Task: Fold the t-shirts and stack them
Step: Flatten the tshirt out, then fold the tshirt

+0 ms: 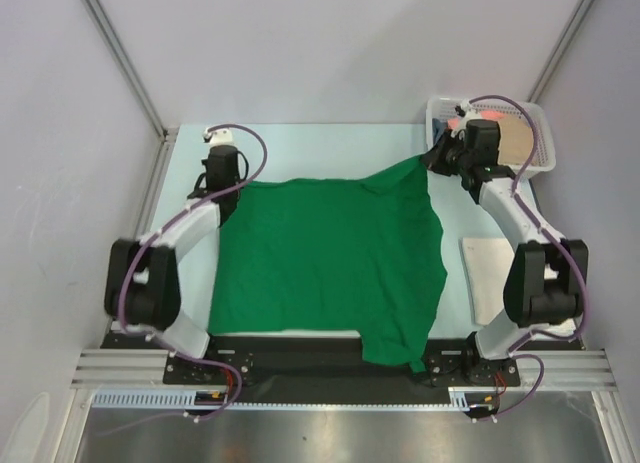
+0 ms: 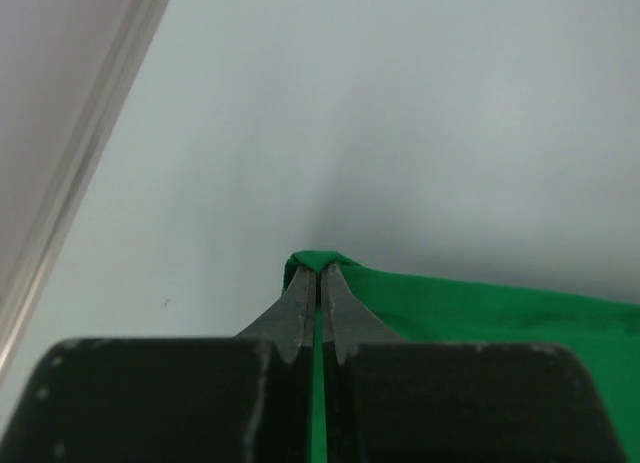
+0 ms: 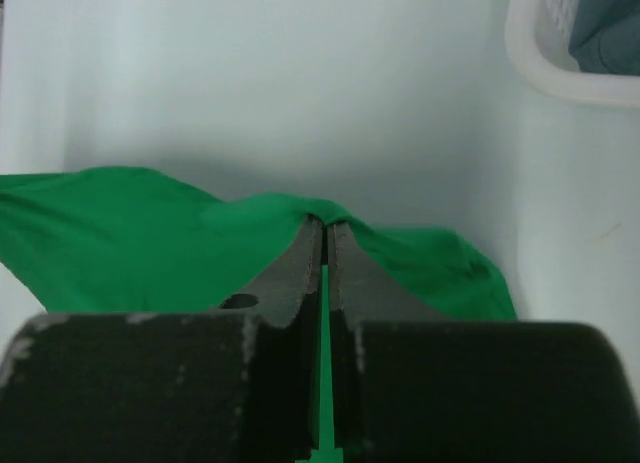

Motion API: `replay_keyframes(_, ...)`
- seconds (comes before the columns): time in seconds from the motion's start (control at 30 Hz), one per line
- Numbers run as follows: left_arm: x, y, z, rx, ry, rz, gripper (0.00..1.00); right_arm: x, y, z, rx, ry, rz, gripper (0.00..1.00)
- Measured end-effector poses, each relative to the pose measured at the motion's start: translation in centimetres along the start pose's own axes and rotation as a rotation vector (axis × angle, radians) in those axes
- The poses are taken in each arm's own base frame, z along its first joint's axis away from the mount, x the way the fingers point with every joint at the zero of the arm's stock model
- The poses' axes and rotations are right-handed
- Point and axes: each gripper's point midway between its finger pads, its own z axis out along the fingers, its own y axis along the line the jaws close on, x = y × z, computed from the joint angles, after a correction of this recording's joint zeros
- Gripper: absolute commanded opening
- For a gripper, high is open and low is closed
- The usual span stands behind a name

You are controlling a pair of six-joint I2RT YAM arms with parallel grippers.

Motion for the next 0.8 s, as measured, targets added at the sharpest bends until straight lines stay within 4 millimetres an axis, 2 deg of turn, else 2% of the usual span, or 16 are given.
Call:
replay_keyframes(0.07,2.4,0.6,3.5,-0.035,0.063,-0.010,0.00,0.6,-0.8,1.8,0.003,0.006,-0.003,0.00)
replay_keyframes(0.13,3.9,0.7,6.3,-0.047,0.104,-0.017,0.00,1.1,-1.4,3.2,0.006,0.016,-0.002,0.00)
replay_keyframes(0.23,4.3,0.2,9.7,-0.040,0.123,-0.034,0.00,1.3,-2.1,5.5,0.010,0.029,-0.001,0.00)
replay_keyframes(0.3,4.1,-0.4,11.1,-0.024,0.121,-0.044,0.00,1.0,-2.4,6.8,0.013,0.036,-0.001,0.00)
replay_keyframes(0.43,3.2,-1.2,12.5,0.001,0.109,-0.060,0.00,-0.1,-2.4,8.6,0.009,0.040,0.004,0.00)
replay_keyframes(0.53,3.1,-1.4,12.9,0.011,0.123,-0.060,0.00,-0.1,-1.9,8.5,0.015,0.072,0.023,0.00)
replay_keyframes(0.67,3.5,-1.2,12.9,0.012,0.164,-0.057,0.01,0.9,-1.4,7.2,0.038,0.135,0.063,0.00)
replay_keyframes(0.8,5.2,-0.7,12.3,0.001,0.239,-0.050,0.00,2.4,-0.6,4.6,0.071,0.214,0.131,0.00)
